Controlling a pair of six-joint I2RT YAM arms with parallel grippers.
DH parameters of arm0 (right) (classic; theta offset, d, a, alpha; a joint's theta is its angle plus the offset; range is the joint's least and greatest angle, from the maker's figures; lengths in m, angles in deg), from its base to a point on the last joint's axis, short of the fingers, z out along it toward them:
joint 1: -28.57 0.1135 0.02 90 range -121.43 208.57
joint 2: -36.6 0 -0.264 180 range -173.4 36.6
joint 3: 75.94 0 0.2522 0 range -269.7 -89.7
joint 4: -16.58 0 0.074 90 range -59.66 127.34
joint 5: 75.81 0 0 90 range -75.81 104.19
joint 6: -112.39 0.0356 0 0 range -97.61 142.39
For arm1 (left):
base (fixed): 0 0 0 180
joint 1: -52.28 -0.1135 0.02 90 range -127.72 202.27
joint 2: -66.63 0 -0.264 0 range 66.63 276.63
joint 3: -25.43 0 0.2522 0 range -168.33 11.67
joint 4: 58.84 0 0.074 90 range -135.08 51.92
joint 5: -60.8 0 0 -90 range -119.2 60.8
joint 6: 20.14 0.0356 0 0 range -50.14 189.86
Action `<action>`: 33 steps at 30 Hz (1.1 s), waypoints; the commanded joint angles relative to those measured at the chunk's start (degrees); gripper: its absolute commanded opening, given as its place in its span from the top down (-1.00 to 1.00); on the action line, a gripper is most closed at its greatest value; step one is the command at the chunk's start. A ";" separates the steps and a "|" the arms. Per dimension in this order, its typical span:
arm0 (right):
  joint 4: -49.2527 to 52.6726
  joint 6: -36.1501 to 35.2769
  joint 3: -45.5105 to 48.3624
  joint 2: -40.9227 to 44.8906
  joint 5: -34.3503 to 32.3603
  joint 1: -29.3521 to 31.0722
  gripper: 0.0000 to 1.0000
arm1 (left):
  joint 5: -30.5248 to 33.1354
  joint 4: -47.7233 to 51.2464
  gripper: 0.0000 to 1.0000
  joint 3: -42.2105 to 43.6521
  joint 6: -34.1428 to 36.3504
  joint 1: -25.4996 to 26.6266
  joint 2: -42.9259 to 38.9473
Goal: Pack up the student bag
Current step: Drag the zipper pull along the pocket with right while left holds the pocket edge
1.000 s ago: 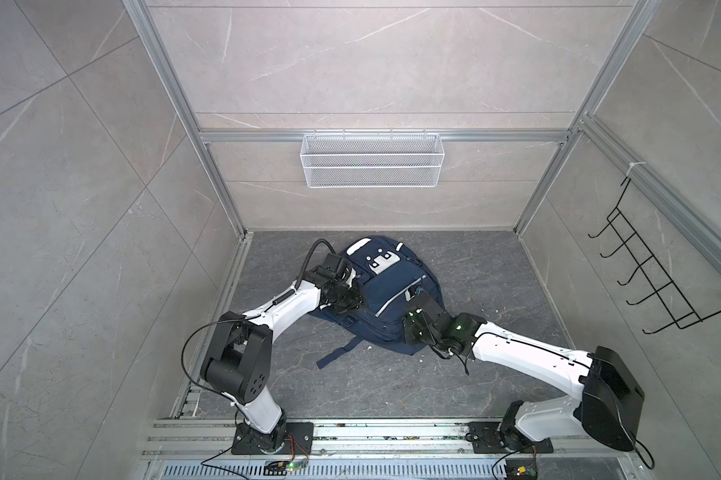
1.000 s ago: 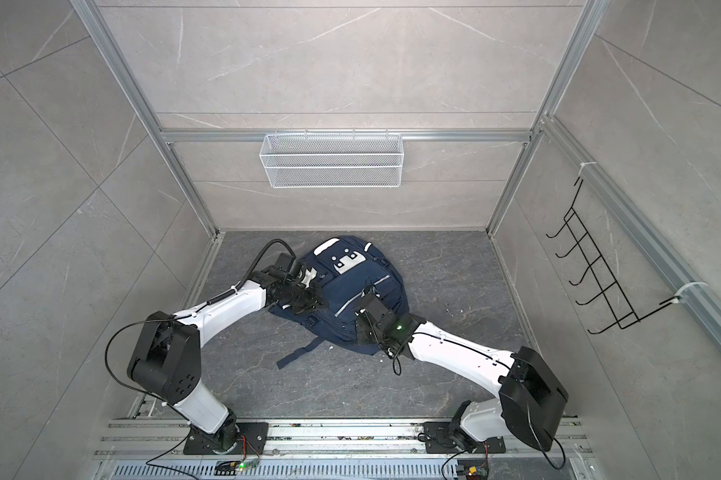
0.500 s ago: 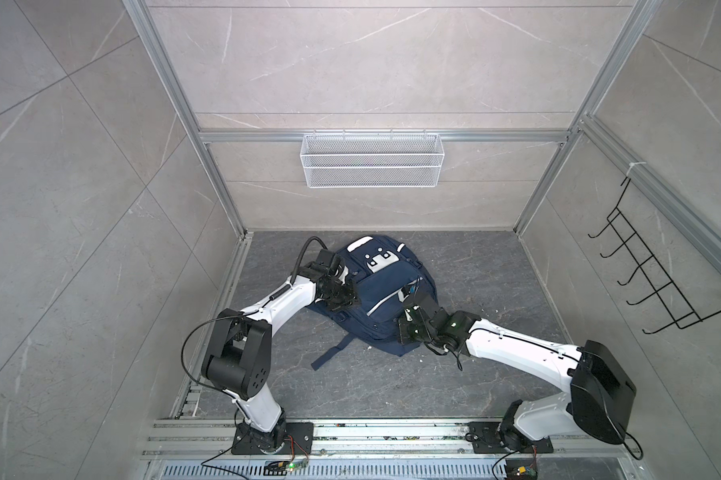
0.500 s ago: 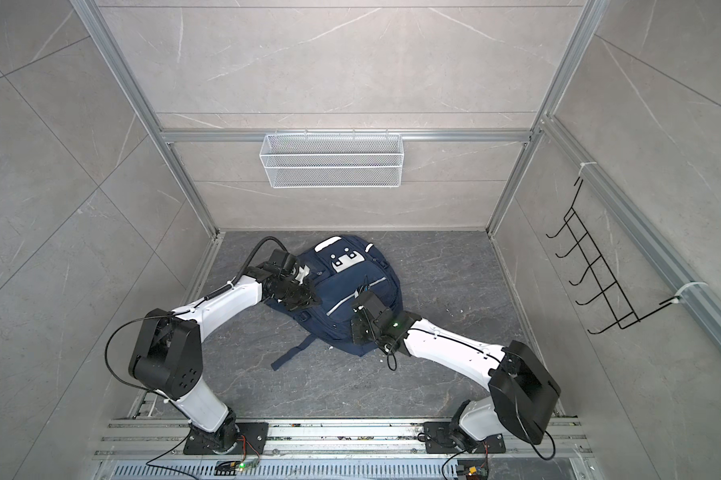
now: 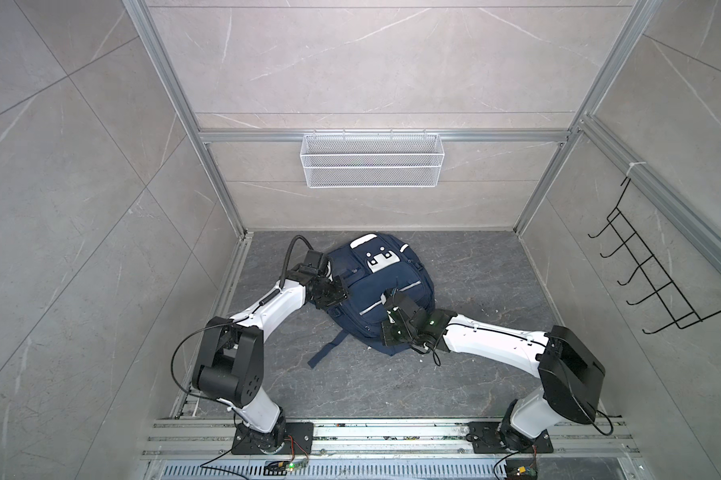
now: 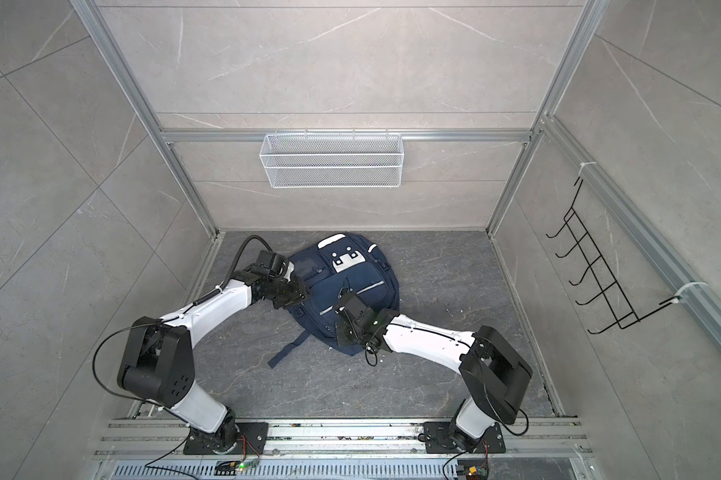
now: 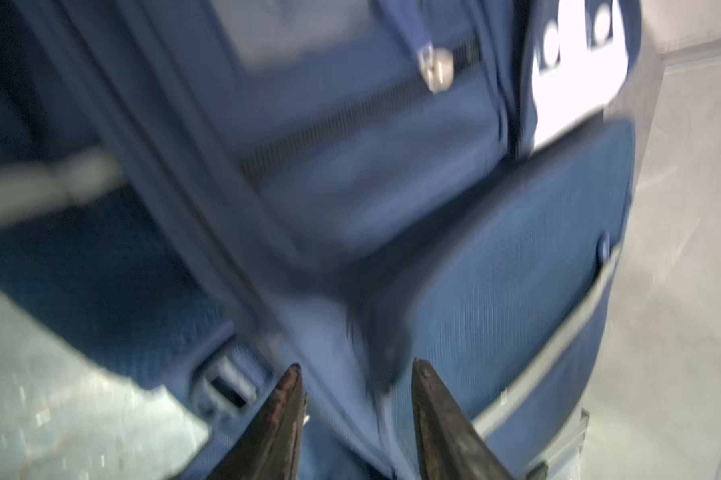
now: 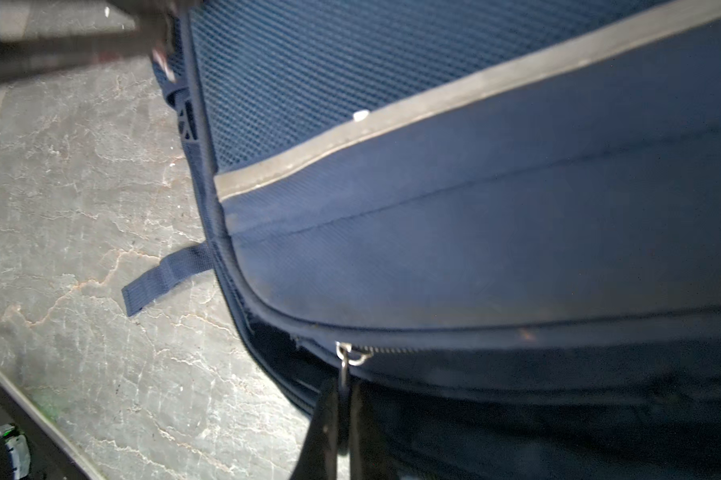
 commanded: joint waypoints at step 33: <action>6.59 -1.88 1.60 7.27 -3.35 -1.30 1.00 | 3.41 -3.43 1.00 2.22 -4.92 7.99 -4.88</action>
